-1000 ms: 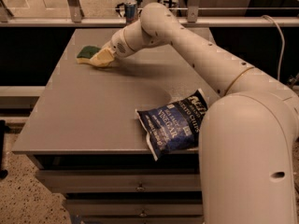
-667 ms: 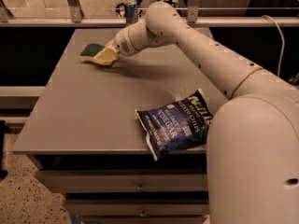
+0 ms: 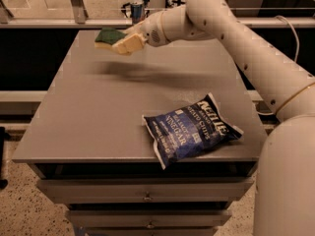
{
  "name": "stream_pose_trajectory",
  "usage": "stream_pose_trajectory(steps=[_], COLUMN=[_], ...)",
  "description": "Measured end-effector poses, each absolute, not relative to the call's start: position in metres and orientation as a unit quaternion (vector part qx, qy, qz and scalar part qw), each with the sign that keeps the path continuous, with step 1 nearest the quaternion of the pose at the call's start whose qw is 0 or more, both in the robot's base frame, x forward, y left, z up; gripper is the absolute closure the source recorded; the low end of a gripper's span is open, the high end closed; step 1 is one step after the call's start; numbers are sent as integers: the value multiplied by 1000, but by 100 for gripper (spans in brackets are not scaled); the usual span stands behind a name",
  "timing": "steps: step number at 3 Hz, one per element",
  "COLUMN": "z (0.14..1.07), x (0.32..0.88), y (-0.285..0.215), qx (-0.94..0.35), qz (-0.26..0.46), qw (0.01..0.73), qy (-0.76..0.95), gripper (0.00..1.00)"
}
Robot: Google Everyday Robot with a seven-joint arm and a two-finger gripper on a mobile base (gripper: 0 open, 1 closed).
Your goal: Pick sponge
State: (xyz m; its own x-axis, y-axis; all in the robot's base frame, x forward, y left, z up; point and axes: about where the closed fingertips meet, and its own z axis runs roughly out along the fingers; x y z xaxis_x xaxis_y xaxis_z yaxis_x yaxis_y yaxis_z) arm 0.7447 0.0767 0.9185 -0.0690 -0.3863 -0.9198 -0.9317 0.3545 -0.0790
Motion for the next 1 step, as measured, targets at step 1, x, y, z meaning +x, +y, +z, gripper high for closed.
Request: stream_pose_trajectory(steps=[1], z=[948], x=[730], y=[28], qx=[-469], qz=[300], qw=[508], qy=[658], gripper=[100])
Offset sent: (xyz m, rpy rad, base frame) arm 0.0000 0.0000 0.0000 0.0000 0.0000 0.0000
